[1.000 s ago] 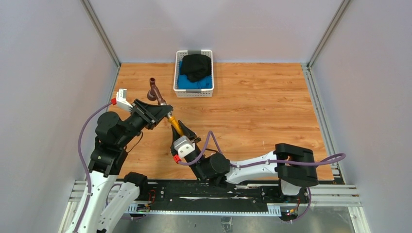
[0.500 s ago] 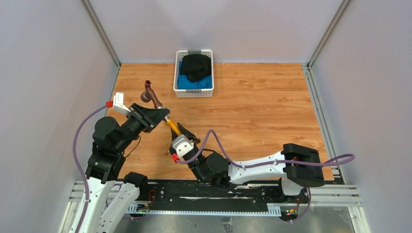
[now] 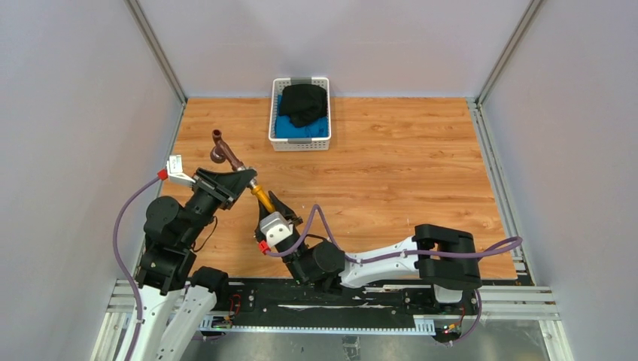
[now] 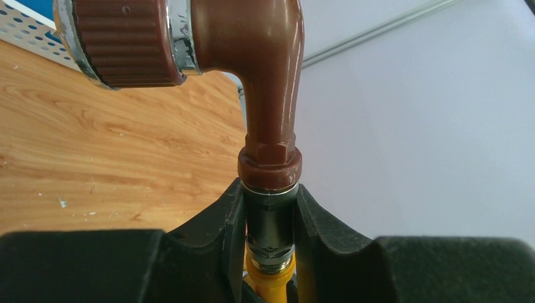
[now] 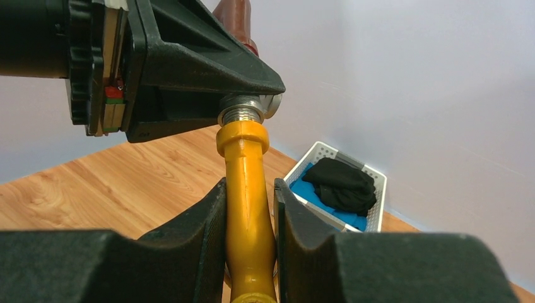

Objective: Install the water faucets
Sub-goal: Install the water faucet onto the adaptor, then place the water faucet at the center of the board.

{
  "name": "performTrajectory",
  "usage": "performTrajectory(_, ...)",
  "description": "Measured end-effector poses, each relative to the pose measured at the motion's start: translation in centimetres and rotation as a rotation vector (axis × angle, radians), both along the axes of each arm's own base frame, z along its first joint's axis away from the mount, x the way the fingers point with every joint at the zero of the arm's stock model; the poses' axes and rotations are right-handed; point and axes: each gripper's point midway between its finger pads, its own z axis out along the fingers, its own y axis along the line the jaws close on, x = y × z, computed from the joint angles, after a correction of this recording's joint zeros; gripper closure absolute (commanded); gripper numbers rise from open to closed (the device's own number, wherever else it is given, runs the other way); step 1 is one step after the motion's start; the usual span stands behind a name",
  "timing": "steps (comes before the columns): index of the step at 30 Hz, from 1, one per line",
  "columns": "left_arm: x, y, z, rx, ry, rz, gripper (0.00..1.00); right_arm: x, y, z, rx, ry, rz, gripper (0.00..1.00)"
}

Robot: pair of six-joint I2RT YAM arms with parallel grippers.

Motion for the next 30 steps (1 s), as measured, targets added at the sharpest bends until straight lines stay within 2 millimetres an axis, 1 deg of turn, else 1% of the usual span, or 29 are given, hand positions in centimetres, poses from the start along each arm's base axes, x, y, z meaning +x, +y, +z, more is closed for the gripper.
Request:
performTrajectory(9,-0.4,0.1,0.0,-0.037,-0.016,0.000,1.00,-0.9,0.3,0.4,0.130,0.103,0.131,1.00)
performTrajectory(17,-0.5,0.1,0.8,-0.047,-0.055,-0.002,1.00,-1.1,-0.5,1.9,0.275,0.252,0.319,1.00)
performTrajectory(25,-0.5,0.6,0.5,-0.063,-0.123,0.026,1.00,-0.7,0.2,1.3,0.361,0.351,0.421,1.00)
performTrajectory(30,-0.5,0.8,0.2,-0.040,-0.137,0.039,1.00,-0.7,0.2,1.0,0.374,0.384,0.460,1.00)
